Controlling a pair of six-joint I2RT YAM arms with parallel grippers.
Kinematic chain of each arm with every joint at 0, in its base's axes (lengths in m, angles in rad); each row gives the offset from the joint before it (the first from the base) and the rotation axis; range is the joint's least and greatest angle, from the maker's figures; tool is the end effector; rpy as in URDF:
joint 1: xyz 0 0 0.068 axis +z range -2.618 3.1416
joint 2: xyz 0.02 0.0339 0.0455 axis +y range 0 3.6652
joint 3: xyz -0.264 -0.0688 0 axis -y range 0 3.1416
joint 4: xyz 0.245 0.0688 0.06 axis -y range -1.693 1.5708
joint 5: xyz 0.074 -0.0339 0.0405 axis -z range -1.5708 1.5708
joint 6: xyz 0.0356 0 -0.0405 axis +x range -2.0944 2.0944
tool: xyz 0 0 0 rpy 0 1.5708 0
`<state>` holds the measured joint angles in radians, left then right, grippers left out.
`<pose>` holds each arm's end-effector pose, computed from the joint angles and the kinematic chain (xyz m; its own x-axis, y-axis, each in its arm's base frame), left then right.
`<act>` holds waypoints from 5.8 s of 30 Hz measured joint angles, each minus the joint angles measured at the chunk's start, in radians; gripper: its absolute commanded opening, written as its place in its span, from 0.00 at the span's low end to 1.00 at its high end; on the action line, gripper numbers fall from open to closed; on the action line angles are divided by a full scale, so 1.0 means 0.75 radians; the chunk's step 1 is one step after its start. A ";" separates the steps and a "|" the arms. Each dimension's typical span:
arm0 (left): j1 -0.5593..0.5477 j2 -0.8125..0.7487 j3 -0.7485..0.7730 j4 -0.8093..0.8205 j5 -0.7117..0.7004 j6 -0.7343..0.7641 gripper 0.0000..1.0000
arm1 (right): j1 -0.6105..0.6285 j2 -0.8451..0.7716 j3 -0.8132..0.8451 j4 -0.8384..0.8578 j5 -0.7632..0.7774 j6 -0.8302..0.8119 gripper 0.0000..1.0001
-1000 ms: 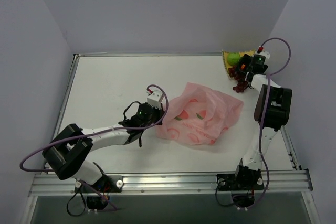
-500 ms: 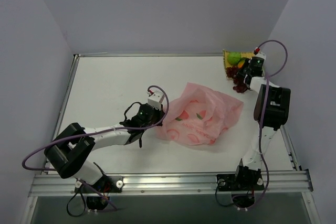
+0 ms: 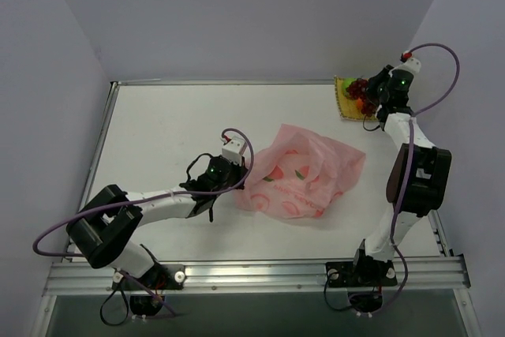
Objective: Take the fake fruits out of the plastic bag
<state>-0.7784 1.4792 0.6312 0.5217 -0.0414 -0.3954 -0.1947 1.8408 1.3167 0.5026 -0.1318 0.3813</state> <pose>0.2194 -0.2143 0.1972 -0.4701 -0.0769 -0.8793 0.5337 0.7686 -0.3526 0.4344 -0.0809 0.2949 0.0038 0.3753 -0.9269 0.0662 0.9248 0.3747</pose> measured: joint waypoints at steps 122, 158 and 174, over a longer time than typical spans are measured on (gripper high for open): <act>0.000 0.152 0.068 0.025 0.055 -0.034 0.02 | 0.067 0.531 0.391 0.114 0.409 0.332 0.55; 0.000 0.155 0.069 0.037 0.083 -0.060 0.02 | 0.279 -0.426 -0.551 0.310 0.485 0.366 0.17; -0.272 0.041 0.249 -0.179 -0.081 -0.139 0.66 | 0.496 -1.617 -0.865 -0.275 0.490 0.329 0.60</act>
<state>-0.9825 1.5101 0.8177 0.3878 -0.1024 -0.4999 0.1776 0.6277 0.6678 0.2966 0.2356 0.6277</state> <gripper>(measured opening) 0.551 0.491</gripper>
